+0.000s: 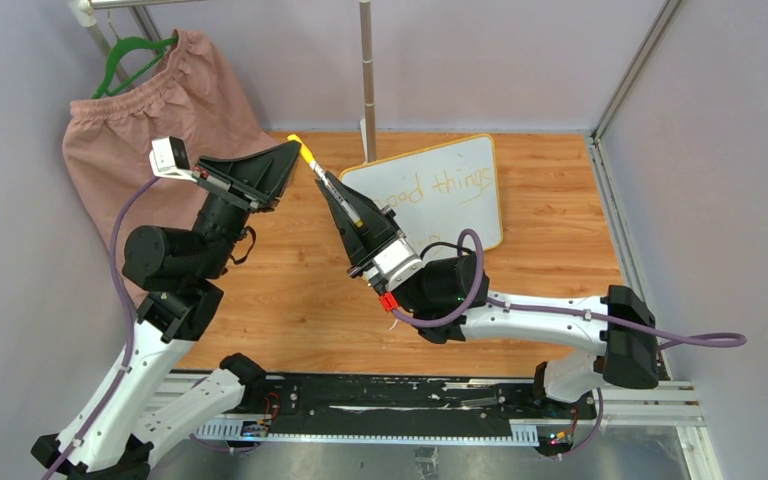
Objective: Write a sentence on the whiteboard
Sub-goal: Close the whiteboard marker at the center of the board.
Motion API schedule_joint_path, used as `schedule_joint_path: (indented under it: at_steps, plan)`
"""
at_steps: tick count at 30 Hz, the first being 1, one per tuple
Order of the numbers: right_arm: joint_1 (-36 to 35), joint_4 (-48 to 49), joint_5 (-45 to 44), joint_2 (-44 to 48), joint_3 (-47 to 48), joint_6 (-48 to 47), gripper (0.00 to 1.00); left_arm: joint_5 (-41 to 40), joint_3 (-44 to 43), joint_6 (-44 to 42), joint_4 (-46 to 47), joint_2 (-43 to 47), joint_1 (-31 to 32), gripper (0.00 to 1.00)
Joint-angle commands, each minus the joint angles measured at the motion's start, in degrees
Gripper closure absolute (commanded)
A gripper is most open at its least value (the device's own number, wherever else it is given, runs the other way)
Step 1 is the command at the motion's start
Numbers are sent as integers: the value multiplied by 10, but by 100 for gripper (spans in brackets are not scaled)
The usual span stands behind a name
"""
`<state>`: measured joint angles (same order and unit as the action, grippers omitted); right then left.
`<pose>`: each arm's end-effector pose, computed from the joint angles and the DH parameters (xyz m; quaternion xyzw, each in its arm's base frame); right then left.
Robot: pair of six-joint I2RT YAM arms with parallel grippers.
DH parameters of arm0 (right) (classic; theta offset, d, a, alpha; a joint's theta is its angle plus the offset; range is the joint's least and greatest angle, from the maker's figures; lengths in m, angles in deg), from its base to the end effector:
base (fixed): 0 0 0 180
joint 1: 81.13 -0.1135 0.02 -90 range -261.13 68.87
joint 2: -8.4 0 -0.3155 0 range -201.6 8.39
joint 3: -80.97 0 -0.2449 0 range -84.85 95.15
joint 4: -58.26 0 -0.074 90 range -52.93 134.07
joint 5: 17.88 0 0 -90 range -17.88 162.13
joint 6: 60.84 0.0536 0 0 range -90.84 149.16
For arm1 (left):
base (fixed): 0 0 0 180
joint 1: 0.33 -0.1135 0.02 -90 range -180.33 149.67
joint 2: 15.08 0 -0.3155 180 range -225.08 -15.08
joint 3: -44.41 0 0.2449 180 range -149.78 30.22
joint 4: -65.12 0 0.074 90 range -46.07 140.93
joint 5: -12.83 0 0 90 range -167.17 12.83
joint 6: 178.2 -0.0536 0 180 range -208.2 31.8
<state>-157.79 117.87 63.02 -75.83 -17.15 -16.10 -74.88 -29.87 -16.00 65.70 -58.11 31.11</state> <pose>0.0778 0.2915 0.5241 -0.2087 0.2029 0.2373 0.9268 0.0903 -0.0577 0.5231 -0.1529 0.4617 -0.6928 0.5324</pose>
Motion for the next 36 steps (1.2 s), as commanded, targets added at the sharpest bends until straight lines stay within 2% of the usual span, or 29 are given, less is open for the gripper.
schedule_joint_path:
  at_steps: [1,20,36]
  plan:
    - [-7,-22,17,-21,29,0,100,100,16,-25,-44,-12,45,100]
    - [-7,-30,28,-36,57,-18,100,82,21,-43,-44,-31,116,100]
    - [-15,-30,37,-7,29,-10,100,42,21,-58,-41,-7,119,100]
